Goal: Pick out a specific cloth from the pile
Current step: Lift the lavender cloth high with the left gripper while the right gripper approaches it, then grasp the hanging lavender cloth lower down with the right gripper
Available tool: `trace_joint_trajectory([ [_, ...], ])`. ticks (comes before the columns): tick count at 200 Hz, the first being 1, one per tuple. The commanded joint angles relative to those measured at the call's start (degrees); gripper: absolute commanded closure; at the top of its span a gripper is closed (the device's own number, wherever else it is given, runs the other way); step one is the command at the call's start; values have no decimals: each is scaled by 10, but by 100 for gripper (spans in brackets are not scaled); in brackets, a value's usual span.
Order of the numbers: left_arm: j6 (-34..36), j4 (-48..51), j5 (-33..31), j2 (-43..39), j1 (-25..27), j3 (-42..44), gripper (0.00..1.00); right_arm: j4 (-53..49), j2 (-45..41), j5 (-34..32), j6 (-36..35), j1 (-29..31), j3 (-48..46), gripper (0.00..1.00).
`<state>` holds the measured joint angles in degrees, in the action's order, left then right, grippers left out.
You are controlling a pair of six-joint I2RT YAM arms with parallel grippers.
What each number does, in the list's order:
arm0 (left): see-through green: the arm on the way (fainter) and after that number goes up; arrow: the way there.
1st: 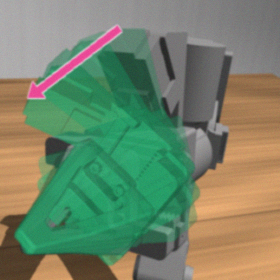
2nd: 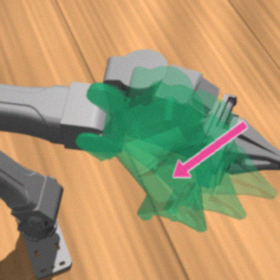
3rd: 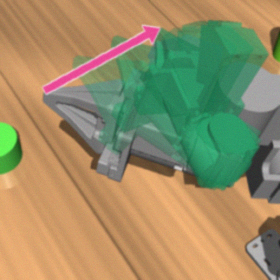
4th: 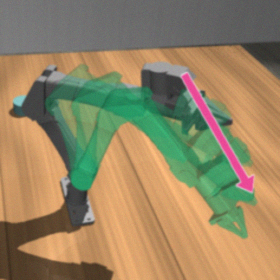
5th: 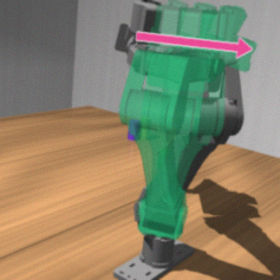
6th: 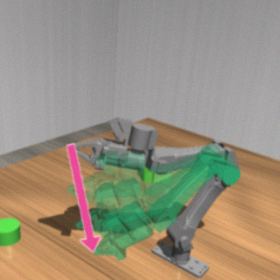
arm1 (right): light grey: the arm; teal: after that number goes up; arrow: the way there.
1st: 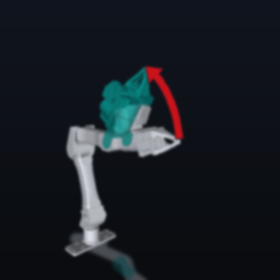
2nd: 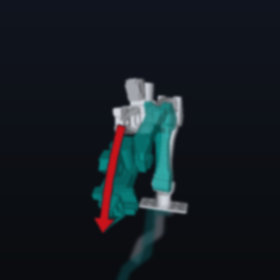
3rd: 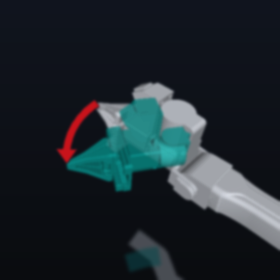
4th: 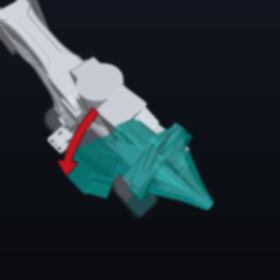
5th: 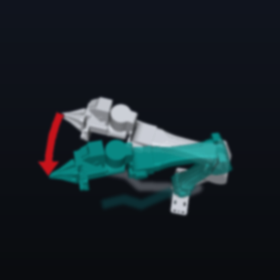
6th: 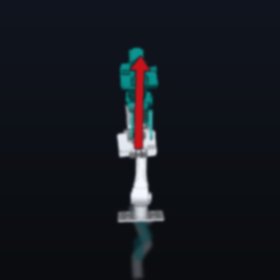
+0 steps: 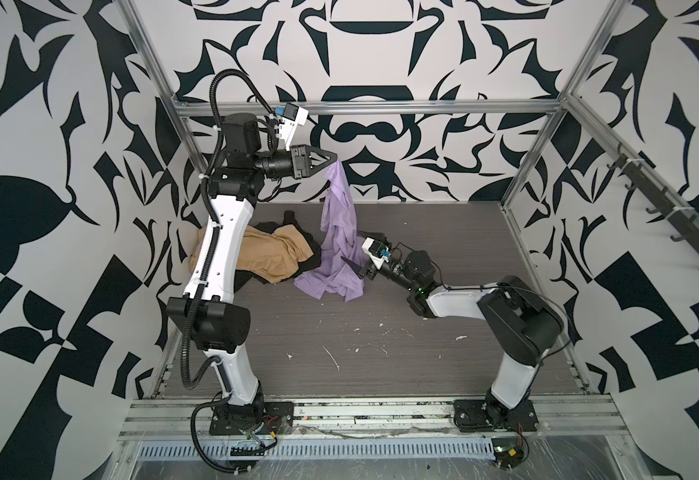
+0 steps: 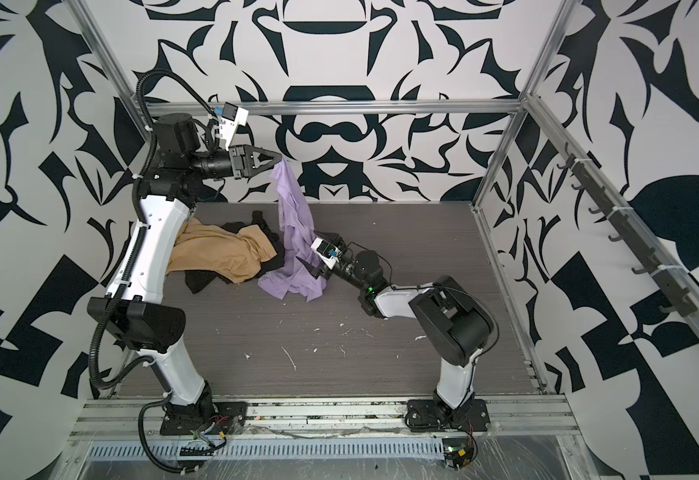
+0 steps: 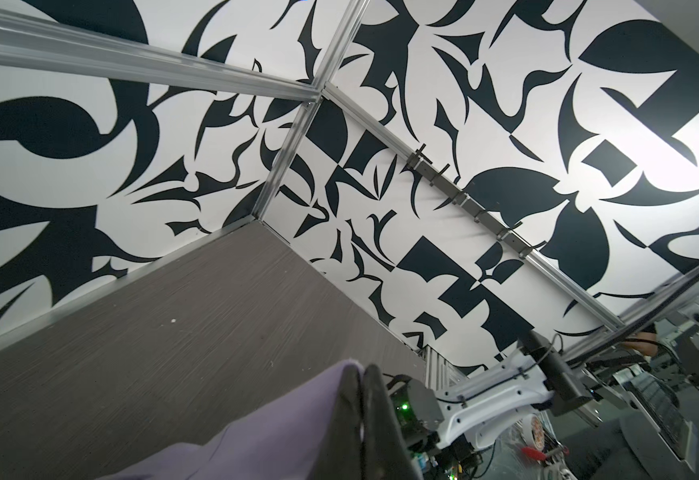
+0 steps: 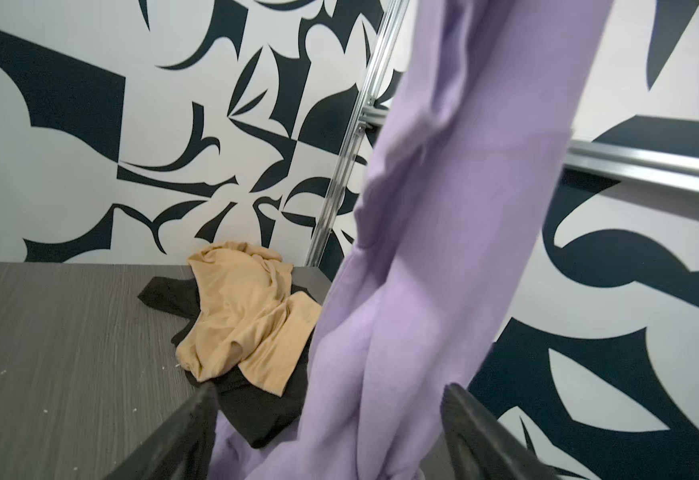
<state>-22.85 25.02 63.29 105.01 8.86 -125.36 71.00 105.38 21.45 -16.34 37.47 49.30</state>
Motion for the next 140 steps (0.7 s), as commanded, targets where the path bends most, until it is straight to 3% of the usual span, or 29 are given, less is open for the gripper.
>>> trace_joint_trajectory([
  [1, -16, -54, 38, -15, -1, 4, 100, 104, 5, 2, 18, 1, 13, 12],
  [97, -15, -79, 23, -38, -1, 41, 100, 105, 73, -46, 52, -10, 42, 12],
  [140, -29, -95, 24, -40, -1, 48, 100, 106, 96, -60, 62, -11, 62, 23],
])
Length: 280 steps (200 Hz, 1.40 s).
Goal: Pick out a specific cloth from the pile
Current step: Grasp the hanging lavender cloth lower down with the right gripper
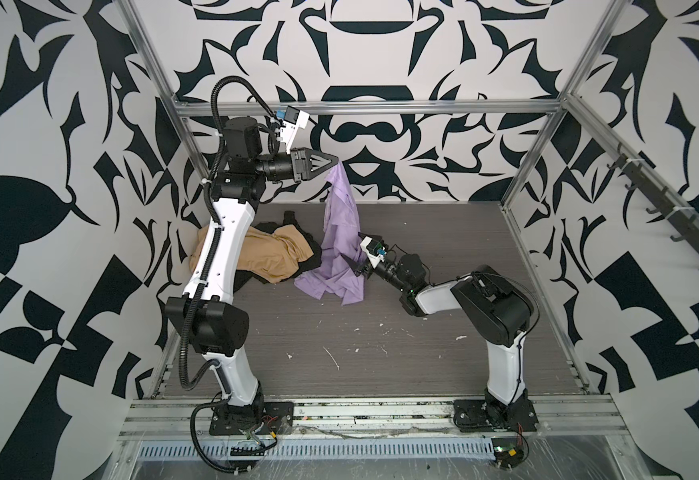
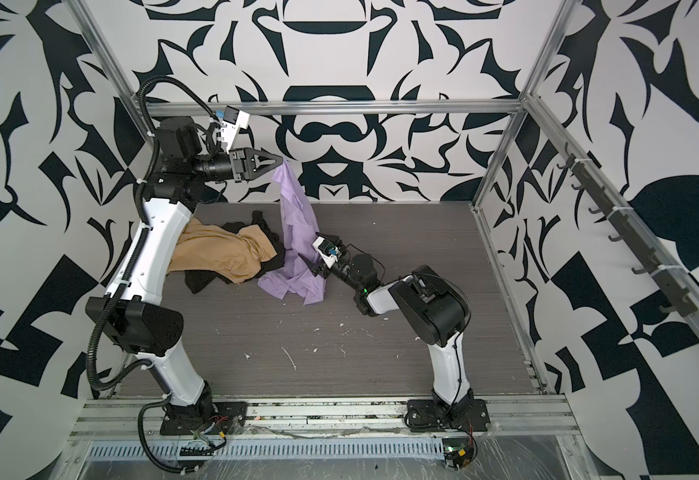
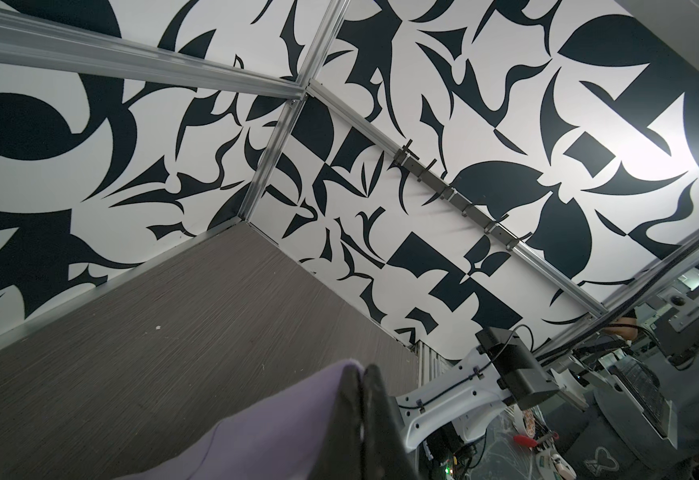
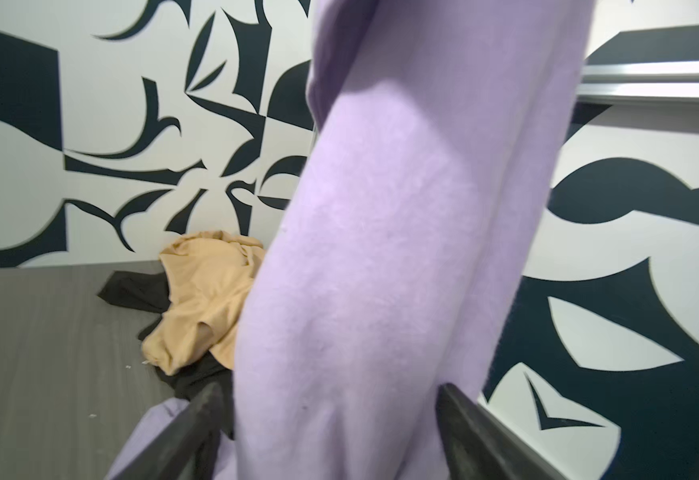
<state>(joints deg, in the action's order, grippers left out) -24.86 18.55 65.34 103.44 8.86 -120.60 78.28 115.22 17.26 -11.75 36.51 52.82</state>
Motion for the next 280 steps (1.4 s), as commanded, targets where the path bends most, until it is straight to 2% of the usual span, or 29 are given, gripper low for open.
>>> trace_joint_trajectory([
  [1, -9, -31, 3, -25, -1, 0, 100, 33, -1, -17, 16, -1, 27, 23],
  [53, 1, -20, -2, -27, 0, 9, 100, 32, 17, -15, 24, -1, 51, 30],
  [109, 3, -21, -7, -27, -1, 5, 100, 33, 22, -11, 27, -1, 56, 43],
  [128, 3, -21, -8, -26, -1, 5, 100, 33, 23, -12, 26, -1, 54, 49],
  [141, 1, -21, -10, -26, -1, 9, 100, 33, 23, -13, 29, -1, 54, 57],
  [177, 2, -24, -16, -30, -1, 18, 100, 34, 24, -5, 41, -1, 53, 68],
  [241, 21, -14, -36, -42, -1, 32, 100, 33, -14, 8, 79, 0, 39, 98],
  [280, 23, -27, -65, -58, -1, 63, 100, 34, -37, 11, 93, 0, 32, 100],
])
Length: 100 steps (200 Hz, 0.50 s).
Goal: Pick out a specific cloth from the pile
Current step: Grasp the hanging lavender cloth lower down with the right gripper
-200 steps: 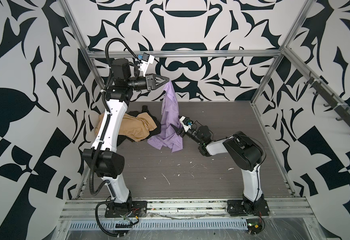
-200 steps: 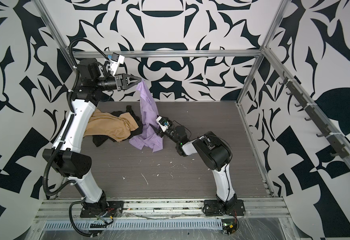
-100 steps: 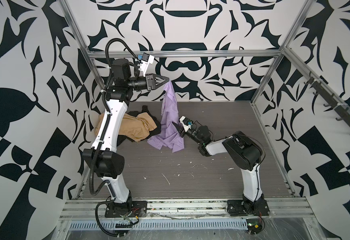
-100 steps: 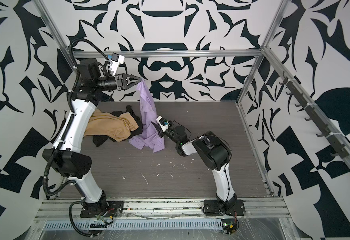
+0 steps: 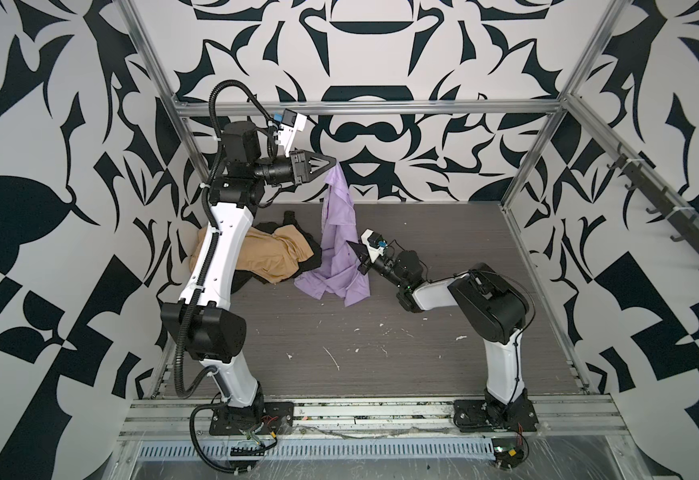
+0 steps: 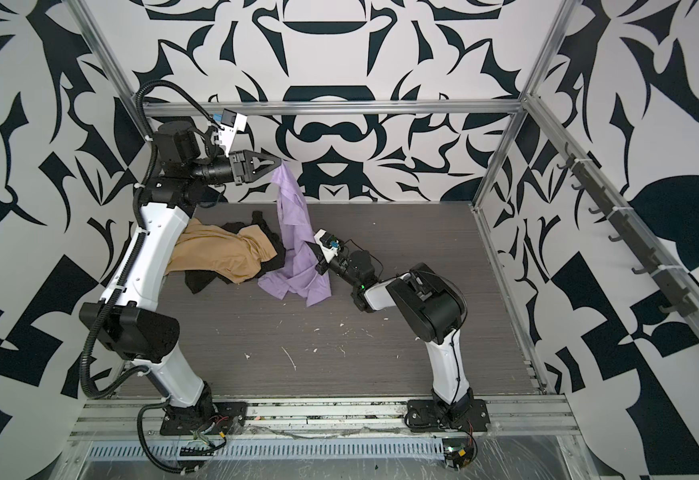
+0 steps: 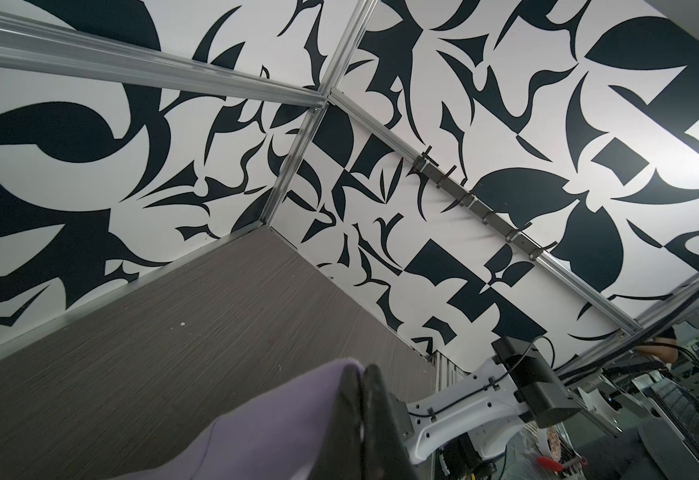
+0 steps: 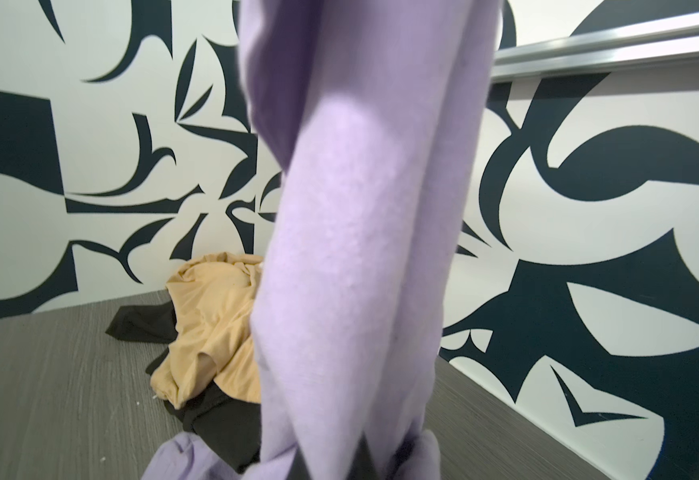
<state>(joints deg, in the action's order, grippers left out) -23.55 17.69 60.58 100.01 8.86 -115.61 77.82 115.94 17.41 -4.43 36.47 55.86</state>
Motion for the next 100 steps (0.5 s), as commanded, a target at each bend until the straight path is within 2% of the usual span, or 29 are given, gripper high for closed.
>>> trace_joint_trajectory([
  [1, 10, -19, -17, -23, -1, 13, 100, 38, -45, 10, 21, 1, 2, 100],
  [53, 30, 6, -43, -22, -1, -3, 100, 20, -91, 25, 44, 1, 4, 100],
  [100, 30, 2, -57, -23, -1, -10, 100, -88, -153, 72, 30, 0, 28, 100],
])
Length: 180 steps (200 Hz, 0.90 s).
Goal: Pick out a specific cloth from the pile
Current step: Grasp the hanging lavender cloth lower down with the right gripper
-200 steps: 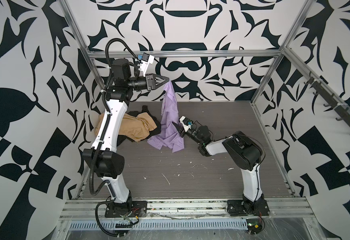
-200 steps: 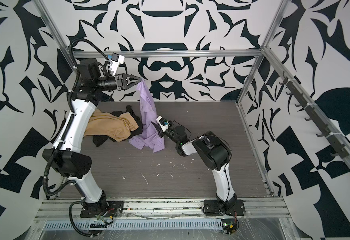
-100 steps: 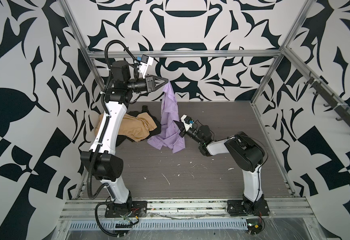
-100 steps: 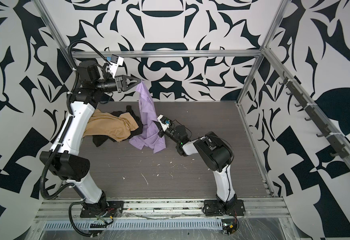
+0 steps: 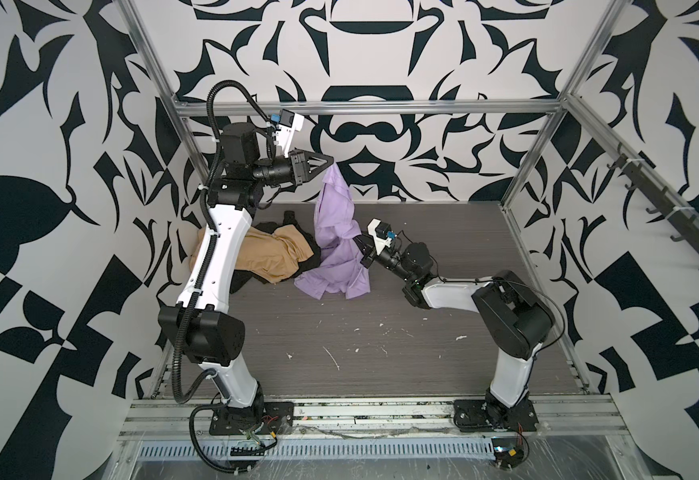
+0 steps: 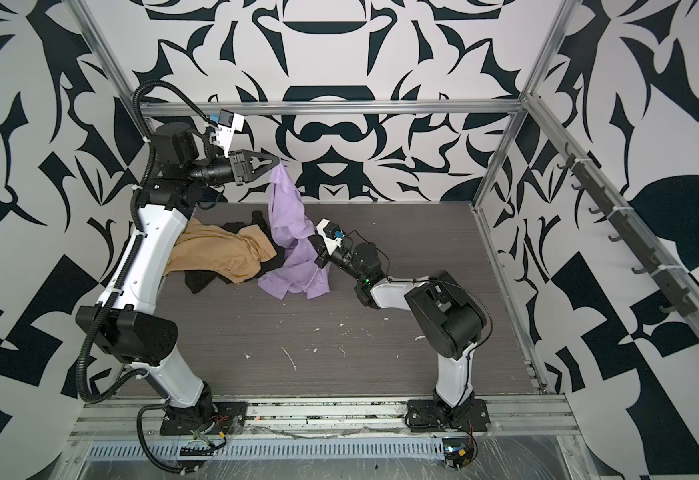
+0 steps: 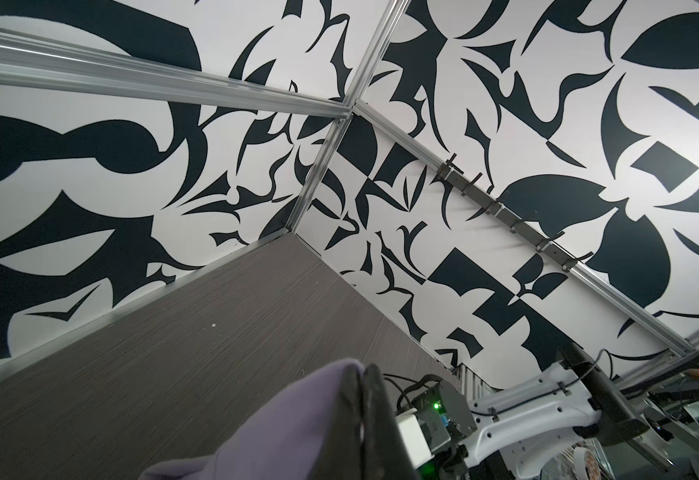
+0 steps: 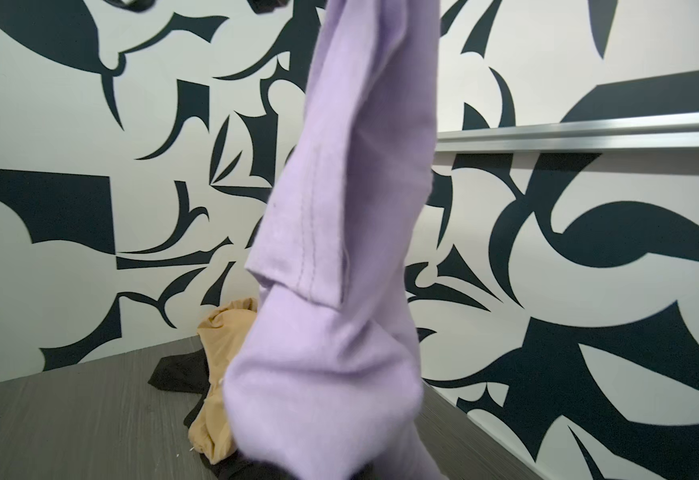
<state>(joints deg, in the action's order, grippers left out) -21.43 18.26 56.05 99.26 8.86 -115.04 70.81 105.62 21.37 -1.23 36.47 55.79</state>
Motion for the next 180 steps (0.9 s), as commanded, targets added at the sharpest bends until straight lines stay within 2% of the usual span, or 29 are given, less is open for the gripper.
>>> trace_joint_trajectory([
  [1, 8, -5, -13, -15, -1, -16, 100, -19, -51, 33, -2, 1, 30, 100],
  [52, -15, -37, -17, -26, -1, -5, 100, -140, -122, 68, -20, 1, 59, 100],
  [91, -48, -83, -19, -40, -1, 22, 100, -232, -177, 37, -83, 1, 74, 100],
  [114, -51, -88, -23, -47, -1, 30, 100, -260, -193, 14, -101, -1, 88, 100],
  [180, -53, -83, -20, -50, -1, 22, 100, -337, -223, 10, -126, -4, 125, 100],
])
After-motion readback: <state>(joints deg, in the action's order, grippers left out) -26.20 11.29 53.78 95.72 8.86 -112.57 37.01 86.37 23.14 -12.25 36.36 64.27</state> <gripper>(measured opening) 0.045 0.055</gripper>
